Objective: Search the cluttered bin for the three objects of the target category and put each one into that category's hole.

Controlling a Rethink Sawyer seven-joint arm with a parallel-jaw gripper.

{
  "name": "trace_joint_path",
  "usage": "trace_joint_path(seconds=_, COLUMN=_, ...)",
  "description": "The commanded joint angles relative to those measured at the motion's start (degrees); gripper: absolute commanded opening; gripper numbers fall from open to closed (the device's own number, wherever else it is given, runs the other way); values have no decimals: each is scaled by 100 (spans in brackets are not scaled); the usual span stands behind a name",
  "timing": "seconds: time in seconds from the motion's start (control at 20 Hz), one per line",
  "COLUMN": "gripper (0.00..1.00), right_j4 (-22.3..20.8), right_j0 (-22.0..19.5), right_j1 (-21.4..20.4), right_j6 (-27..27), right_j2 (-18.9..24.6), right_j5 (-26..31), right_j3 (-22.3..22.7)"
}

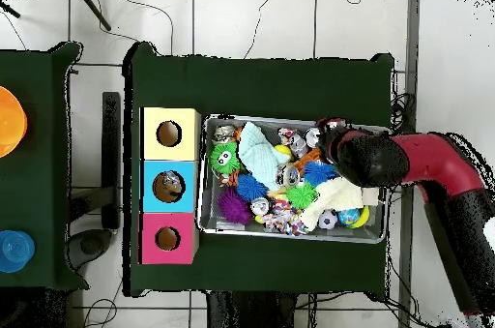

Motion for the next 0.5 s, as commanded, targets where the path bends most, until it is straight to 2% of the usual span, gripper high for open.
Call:
trace_joint_path(seconds=0.05, gripper=100, right_j4=-478, right_j0=205, right_j1=254, right_j6=-268, right_j2=-456, right_j5=-205, right_j3=-90)
trace_joint_path(seconds=0.1, gripper=100, right_j4=-438, right_j0=94, right_j1=260, right_j6=-509, right_j2=-422, right_j5=-130, right_j3=-169)
trace_joint_path(seconds=0.2, gripper=100, right_j4=-501, right_j0=98, right_j1=216, right_j6=-645, right_j2=-421, right_j5=-131, right_j3=-175)
trace_joint_path(seconds=0.5, gripper=100, right_j4=-885, right_j0=259, right_j1=-166, right_j6=-422, right_j2=-592, right_j5=-280, right_j3=-68)
